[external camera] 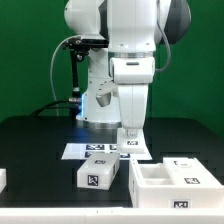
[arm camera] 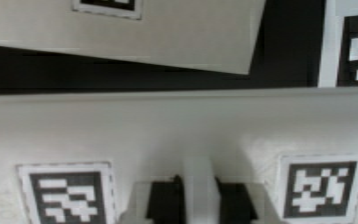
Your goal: Assemble cabinet
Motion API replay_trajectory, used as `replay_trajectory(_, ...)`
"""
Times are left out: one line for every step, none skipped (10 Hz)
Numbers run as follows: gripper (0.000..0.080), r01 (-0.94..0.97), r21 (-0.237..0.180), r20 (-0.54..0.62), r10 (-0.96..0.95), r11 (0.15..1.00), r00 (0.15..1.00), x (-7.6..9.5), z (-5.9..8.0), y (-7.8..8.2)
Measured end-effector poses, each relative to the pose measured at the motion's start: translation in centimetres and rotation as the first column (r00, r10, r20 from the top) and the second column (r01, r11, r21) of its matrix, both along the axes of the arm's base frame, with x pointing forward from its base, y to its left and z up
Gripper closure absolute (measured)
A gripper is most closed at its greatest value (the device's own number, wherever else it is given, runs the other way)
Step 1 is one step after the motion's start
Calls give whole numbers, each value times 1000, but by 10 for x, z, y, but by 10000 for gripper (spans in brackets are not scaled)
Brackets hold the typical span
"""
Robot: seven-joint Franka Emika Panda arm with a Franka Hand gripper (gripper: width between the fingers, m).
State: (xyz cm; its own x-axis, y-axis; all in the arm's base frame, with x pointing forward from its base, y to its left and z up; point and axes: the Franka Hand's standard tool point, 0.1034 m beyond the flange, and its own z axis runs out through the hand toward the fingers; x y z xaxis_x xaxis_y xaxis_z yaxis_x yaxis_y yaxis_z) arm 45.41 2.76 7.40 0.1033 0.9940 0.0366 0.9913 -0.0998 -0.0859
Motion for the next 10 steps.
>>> replay_trajectory(735, -16, 12, 2, 16, 1000, 1000, -2, -1, 4)
replay_trajectory(735, -41, 20, 1, 41, 999, 999, -2, -1, 13)
replay_trajectory(735, -100, 30, 16, 100, 994, 995, 3, 2, 19)
replay_trajectory(735, -141, 74, 47, 138, 987, 989, 9, 6, 16)
replay_trajectory(735, -123, 114, 66, 116, 986, 991, 12, 9, 5)
replay_trajectory(735, -107, 122, 59, 100, 987, 993, 10, 6, -2)
replay_trajectory(735, -100, 115, 53, 95, 988, 994, 9, 4, -4)
replay_trajectory(735, -101, 110, 51, 96, 989, 994, 9, 3, -5)
replay_trajectory(735, -93, 110, 48, 88, 990, 995, 9, 3, -5)
replay_trajectory(735, -75, 111, 40, 71, 991, 997, 8, 1, 3)
